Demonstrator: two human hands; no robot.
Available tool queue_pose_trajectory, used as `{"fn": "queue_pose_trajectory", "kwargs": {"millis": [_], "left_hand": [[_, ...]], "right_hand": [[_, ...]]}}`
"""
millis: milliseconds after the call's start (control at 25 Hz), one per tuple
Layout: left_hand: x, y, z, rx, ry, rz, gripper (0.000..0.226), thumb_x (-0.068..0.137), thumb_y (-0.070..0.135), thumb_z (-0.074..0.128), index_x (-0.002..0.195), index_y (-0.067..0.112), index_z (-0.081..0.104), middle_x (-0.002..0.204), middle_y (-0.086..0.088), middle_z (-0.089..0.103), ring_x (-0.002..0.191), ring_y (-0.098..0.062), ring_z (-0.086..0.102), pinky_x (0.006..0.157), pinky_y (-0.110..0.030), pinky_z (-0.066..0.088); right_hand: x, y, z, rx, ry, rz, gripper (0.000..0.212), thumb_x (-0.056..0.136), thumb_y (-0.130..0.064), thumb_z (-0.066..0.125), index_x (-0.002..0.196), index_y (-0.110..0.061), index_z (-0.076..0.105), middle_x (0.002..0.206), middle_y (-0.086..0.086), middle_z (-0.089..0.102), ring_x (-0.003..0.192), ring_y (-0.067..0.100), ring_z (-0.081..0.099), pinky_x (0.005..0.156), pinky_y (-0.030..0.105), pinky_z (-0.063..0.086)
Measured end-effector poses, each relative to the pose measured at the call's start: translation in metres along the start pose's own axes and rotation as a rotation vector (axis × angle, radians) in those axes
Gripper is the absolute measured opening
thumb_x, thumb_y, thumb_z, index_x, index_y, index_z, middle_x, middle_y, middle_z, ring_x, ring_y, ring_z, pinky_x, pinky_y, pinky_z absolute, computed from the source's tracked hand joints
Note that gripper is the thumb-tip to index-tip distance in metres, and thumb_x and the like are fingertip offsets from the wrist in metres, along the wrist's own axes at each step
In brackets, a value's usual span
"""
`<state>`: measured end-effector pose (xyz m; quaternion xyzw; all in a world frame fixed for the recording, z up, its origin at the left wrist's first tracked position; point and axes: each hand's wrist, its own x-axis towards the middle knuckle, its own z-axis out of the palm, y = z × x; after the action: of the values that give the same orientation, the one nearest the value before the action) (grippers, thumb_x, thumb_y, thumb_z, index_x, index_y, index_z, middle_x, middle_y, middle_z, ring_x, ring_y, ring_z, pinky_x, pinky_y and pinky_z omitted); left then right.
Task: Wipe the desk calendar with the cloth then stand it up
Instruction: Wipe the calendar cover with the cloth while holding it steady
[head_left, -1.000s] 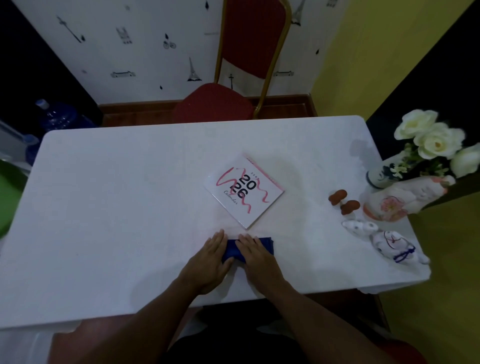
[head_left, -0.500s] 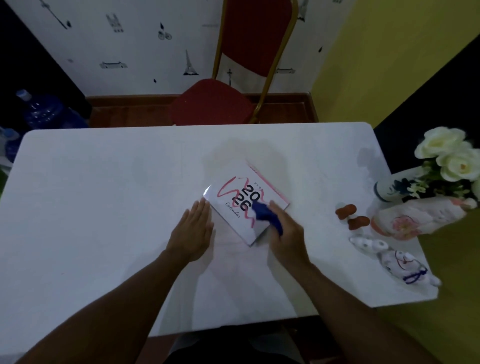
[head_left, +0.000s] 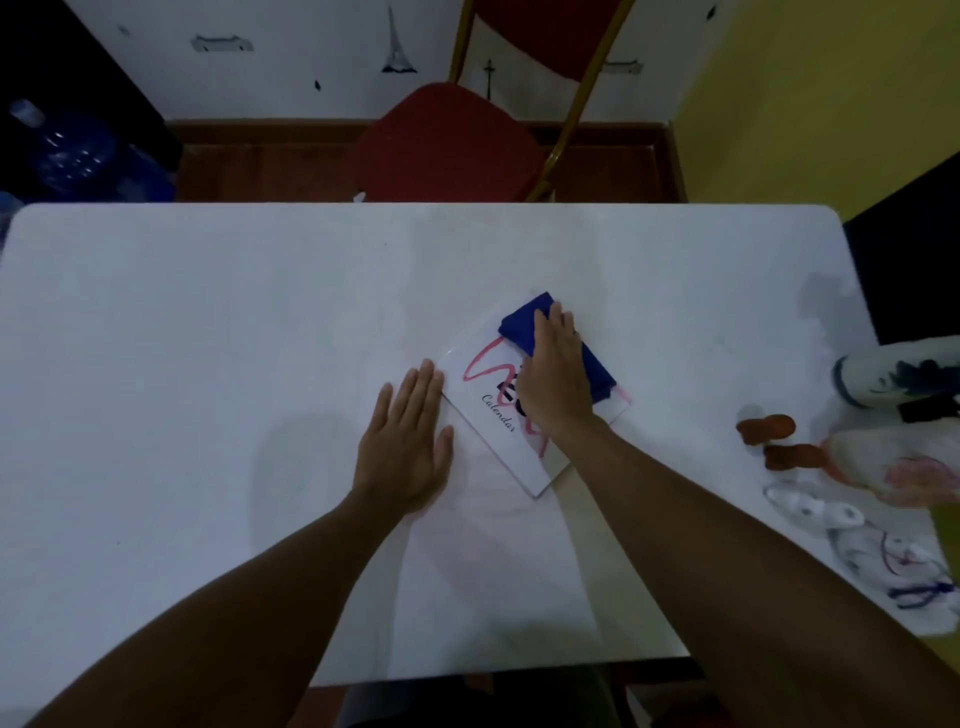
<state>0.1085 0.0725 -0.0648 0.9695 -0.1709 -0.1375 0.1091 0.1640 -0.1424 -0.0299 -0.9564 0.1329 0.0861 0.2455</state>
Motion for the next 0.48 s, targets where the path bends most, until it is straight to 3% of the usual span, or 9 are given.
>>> {"fn": "queue_pose_trajectory", "kwargs": {"millis": [240, 480], "left_hand": [[0.002, -0.002, 0.014, 0.038, 0.062, 0.001, 0.071, 0.107, 0.049, 0.015, 0.167, 0.013, 0.009, 0.177, -0.006, 0.006, 0.165, -0.021, 0.005, 0.134, -0.048, 0.012], [0.004, -0.004, 0.020, 0.052, 0.102, 0.006, 0.071, 0.107, 0.048, 0.019, 0.168, 0.013, 0.009, 0.177, -0.006, 0.007, 0.165, -0.020, 0.005, 0.134, -0.047, 0.013]], "right_hand": [[0.000, 0.000, 0.017, -0.271, -0.071, -0.206, 0.083, 0.098, -0.015, 0.065, 0.163, -0.008, 0.014, 0.172, 0.013, 0.006, 0.158, 0.034, 0.004, 0.128, 0.051, 0.012], [-0.003, -0.007, 0.020, -0.324, -0.177, -0.374, 0.067, 0.108, -0.024, 0.052, 0.164, -0.018, 0.016, 0.173, 0.004, 0.009, 0.158, 0.036, 0.008, 0.126, 0.056, 0.012]]}}
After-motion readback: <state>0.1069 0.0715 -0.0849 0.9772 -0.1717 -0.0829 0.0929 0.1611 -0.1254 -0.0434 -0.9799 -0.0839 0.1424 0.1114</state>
